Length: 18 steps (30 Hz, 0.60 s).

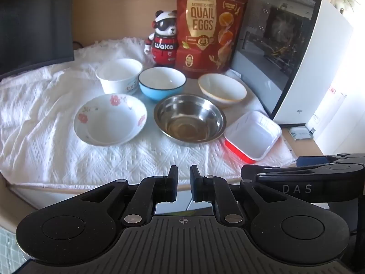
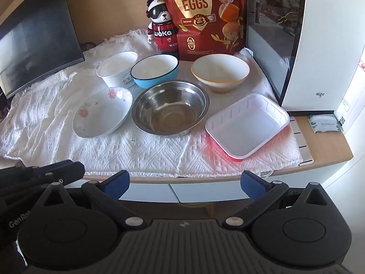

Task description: Organize plates and bowls

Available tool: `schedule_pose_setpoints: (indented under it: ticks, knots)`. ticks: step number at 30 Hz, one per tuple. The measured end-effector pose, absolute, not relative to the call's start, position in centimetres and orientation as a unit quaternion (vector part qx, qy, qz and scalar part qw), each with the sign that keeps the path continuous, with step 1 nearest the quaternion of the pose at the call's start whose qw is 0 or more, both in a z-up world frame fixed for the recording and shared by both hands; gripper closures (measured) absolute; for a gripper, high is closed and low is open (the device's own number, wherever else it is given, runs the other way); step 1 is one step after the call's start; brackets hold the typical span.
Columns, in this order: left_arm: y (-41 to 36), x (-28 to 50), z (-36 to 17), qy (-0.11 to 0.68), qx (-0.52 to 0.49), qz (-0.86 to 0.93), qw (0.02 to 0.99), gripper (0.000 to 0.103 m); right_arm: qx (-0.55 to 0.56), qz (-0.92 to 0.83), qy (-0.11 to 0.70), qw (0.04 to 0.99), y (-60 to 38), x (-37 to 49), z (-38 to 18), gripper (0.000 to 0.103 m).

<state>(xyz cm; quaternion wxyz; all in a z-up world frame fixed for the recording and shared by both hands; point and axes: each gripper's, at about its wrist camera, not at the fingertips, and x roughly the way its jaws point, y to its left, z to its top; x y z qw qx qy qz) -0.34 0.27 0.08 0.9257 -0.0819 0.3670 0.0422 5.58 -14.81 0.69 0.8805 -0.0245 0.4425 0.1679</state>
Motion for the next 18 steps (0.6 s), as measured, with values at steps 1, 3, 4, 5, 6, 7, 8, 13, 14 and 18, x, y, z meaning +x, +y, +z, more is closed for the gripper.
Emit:
schedule_pose_setpoints:
  ticks: [1, 3, 4, 5, 6, 7, 8, 13, 14, 18]
  knots:
    - [-0.2, 0.0, -0.6, 0.382, -0.077, 0.04, 0.92, 0.09, -0.026, 0.168, 0.443, 0.88, -14.9, 5.6, 0.6, 0.0]
    - [-0.8, 0.2, -0.8, 0.387, -0.073, 0.042, 0.918, 0.09, -0.028, 0.166, 0.445, 0.879, -15.1, 5.6, 0.5, 0.0]
    - [-0.9, 0.4, -0.9, 0.388, -0.076, 0.042, 0.918, 0.09, -0.03, 0.166, 0.447, 0.879, -15.2, 5.6, 0.4, 0.0]
    - [-0.6, 0.6, -0.5, 0.39, -0.08, 0.039, 0.917, 0.09, -0.031, 0.165, 0.448, 0.878, -15.3, 5.7, 0.4, 0.0]
    - [-0.7, 0.7, -0.5, 0.39, -0.079, 0.039, 0.917, 0.09, -0.032, 0.165, 0.448, 0.878, -15.4, 5.7, 0.3, 0.0]
    - [-0.3, 0.5, -0.5, 0.389, -0.08, 0.038, 0.917, 0.09, -0.033, 0.165, 0.447, 0.878, -15.5, 5.7, 0.3, 0.0]
    - [-0.3, 0.5, -0.4, 0.39, -0.079, 0.038, 0.917, 0.09, -0.033, 0.164, 0.447, 0.879, -15.6, 5.7, 0.3, 0.0]
    - [-0.1, 0.6, -0.4, 0.393, -0.081, 0.037, 0.915, 0.09, -0.029, 0.159, 0.453, 0.877, -15.6, 5.8, 0.7, 0.0]
    - [0.0, 0.6, -0.5, 0.393, -0.082, 0.037, 0.915, 0.09, -0.03, 0.159, 0.453, 0.877, -15.7, 5.8, 0.6, 0.0]
    - [0.1, 0.6, -0.5, 0.394, -0.082, 0.037, 0.915, 0.09, -0.034, 0.163, 0.453, 0.876, -15.5, 5.9, 0.2, 0.0]
